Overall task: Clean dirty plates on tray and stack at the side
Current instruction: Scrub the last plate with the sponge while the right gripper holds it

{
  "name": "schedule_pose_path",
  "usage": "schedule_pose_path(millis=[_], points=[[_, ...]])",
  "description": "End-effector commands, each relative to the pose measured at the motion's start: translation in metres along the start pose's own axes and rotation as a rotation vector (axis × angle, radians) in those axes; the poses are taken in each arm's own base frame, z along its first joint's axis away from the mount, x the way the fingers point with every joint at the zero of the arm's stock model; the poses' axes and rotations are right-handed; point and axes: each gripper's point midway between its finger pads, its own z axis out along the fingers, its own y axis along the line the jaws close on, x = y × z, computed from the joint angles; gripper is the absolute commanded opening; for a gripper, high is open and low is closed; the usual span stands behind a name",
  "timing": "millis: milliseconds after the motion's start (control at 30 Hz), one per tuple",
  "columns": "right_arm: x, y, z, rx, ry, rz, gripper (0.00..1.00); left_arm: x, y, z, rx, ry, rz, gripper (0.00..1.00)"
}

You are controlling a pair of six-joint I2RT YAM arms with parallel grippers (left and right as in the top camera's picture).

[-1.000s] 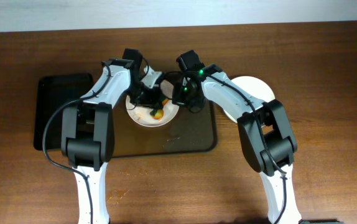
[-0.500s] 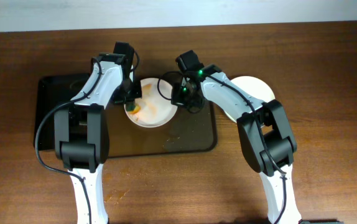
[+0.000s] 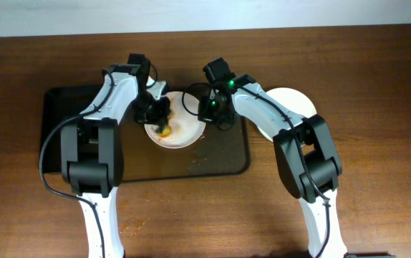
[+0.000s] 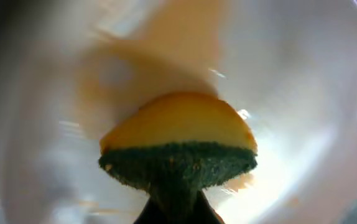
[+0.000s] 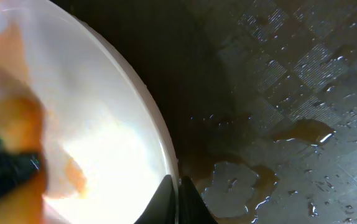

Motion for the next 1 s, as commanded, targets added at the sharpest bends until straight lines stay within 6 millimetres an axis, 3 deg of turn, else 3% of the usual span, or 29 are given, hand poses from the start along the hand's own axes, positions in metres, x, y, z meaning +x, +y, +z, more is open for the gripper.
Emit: schedule_pose_path(millis=[0,100,200,233,367,433,500,700,767,833,900,967], points=[[-0.004,-0.008,0.0,0.029,-0.015,0.011,0.04,-0.005,0.093,0.013,-0.471,-0.052,-0.208,0.0],[-0.004,-0.008,0.0,0.029,-0.015,0.008,0.04,-0.019,0.106,0.005,-0.551,-0.139,-0.261,0.0],[-0.004,-0.008,0.0,0.029,-0.015,0.008,0.04,-0.041,0.097,0.007,-0.489,-0.227,-0.262,0.0],[-0.004,-0.008,0.0,0.029,-0.015,0.008,0.04,-0.048,0.087,0.011,-0.429,-0.241,-0.251,0.0],[-0.004,-0.008,0.0,0.029,-0.015,0.008,0.04,-0.071,0.01,0.025,-0.028,-0.27,0.061,0.0],[-0.004,-0.008,0.0,0.029,-0.015,0.008,0.04,-0.065,-0.013,0.025,0.095,-0.249,0.166,0.0],[-0.004,-0.008,0.0,0.029,-0.015,0.008,0.04,-0.051,-0.021,0.027,0.149,-0.2,0.214,0.0],[-0.005,-0.007,0.0,0.026,-0.018,0.007,0.04,0.015,-0.02,0.031,0.169,0.06,0.228,0.0],[-0.005,-0.007,0.0,0.026,-0.018,0.007,0.04,0.031,-0.02,0.029,0.175,0.125,0.23,0.0],[-0.004,-0.007,0.0,0.023,-0.015,0.007,0.04,0.035,-0.015,0.03,0.146,0.145,0.194,0.0],[-0.004,-0.007,0.0,0.023,-0.015,0.007,0.04,0.035,0.013,0.031,-0.031,0.16,0.065,0.0],[-0.004,-0.006,0.0,0.021,-0.013,0.007,0.04,0.036,0.054,0.024,-0.284,0.153,-0.098,0.0]])
